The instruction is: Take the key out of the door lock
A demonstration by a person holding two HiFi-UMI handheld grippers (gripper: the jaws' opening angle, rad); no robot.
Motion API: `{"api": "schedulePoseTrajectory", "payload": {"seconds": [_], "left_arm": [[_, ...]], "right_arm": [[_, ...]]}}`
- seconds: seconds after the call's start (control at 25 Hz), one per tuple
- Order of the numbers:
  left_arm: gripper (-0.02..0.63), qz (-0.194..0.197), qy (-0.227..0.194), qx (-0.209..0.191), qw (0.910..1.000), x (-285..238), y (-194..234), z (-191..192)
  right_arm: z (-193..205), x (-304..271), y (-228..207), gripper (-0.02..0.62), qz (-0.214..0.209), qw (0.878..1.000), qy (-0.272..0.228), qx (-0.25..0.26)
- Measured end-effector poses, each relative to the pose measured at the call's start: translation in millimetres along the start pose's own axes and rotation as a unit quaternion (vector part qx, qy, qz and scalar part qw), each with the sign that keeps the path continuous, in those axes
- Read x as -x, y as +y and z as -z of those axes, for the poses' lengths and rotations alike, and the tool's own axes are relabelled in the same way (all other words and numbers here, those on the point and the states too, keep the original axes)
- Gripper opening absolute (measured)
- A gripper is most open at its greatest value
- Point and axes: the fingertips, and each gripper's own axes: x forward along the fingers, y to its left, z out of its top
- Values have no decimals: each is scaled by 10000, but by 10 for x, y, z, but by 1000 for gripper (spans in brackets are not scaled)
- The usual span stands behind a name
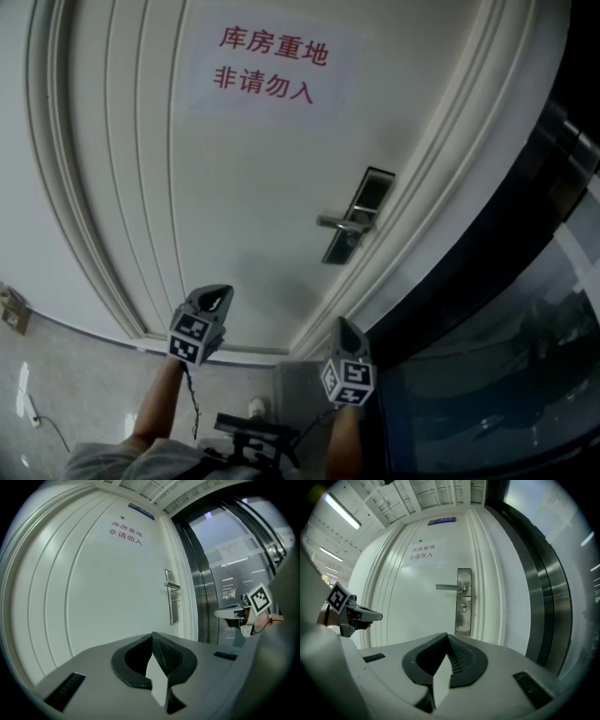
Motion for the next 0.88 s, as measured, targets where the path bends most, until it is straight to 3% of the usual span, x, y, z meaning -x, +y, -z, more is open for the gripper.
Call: {"api": "schedulePoseTrajectory", "payload": {"seconds": [0.88], "left_arm": [[5,-345,135,13,9993,-1001,207,-235]], "right_arm": [[-337,-1045,-583,11,-290,9988,-238,301]]}}
